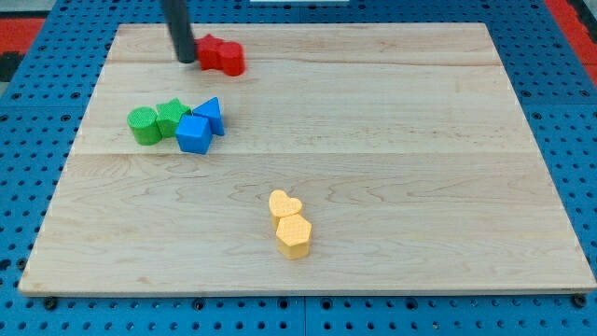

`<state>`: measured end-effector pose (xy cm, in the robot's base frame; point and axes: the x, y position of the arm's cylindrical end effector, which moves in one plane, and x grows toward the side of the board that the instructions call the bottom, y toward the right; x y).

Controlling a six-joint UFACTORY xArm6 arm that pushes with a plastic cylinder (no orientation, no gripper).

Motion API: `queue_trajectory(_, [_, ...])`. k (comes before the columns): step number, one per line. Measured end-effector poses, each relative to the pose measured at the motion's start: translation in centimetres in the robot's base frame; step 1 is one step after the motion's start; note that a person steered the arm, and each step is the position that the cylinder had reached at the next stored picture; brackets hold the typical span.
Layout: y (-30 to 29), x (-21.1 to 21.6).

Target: Push the red star along with the red circle to the top center

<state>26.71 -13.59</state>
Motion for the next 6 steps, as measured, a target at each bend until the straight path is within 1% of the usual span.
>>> queue_trajectory(1, [5.0, 0.7])
queue_trajectory(2, [-3.0, 0.7])
queue_trajectory(3, [-2.8, -1.8])
queue_trajectory(4, [4.6, -1.5])
queue_trajectory(5, [10.9, 1.8])
queue_trajectory(6, [13.9, 4.4])
